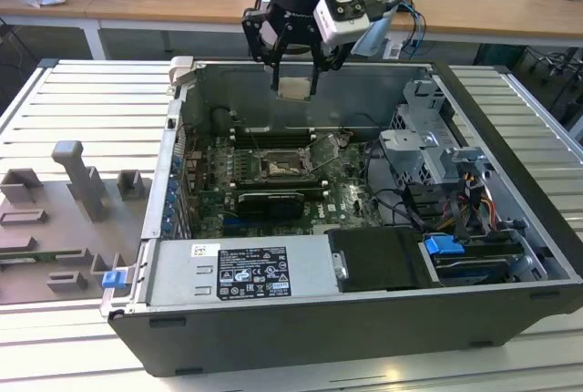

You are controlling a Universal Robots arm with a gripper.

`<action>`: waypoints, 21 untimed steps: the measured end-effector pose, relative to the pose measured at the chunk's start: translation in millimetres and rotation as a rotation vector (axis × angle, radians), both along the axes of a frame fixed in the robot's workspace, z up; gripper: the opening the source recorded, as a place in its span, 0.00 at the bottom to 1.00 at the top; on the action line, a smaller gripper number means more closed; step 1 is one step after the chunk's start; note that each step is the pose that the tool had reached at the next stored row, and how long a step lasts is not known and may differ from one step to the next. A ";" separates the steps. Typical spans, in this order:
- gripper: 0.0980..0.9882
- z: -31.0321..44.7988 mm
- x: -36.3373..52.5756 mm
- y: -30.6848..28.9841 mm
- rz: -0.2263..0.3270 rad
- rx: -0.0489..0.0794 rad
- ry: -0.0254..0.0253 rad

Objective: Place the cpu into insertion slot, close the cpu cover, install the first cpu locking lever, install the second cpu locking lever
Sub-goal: 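Place the cpu into insertion slot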

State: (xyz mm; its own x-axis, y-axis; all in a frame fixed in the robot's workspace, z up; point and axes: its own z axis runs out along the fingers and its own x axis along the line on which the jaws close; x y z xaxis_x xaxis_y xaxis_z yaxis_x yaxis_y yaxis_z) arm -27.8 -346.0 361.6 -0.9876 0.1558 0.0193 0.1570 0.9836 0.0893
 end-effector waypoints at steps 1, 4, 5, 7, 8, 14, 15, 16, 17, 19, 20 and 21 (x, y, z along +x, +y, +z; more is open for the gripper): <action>0.50 0.0 0.0 0.0 -0.003 0.000 -0.0001; 0.50 0.0 0.0 0.0 -0.019 0.000 0.0000; 0.50 0.0 0.0 0.0 -0.024 0.000 0.0000; 0.50 0.0 0.0 0.0 -0.030 0.000 0.0000; 0.50 -0.1 0.0 0.0 -0.035 0.000 0.0000; 0.50 -0.1 0.0 0.0 -0.053 0.000 0.0000; 0.50 -0.1 0.0 0.0 -0.057 0.000 0.0000; 0.50 -0.1 0.0 0.0 -0.060 0.000 0.0000; 0.50 -0.1 0.0 0.0 -0.063 0.000 0.0000; 0.50 -0.1 0.0 0.0 -0.072 0.000 0.0000; 0.50 -0.2 0.0 0.0 -0.075 0.000 0.0000; 0.50 -0.2 0.0 0.0 -0.078 0.000 0.0000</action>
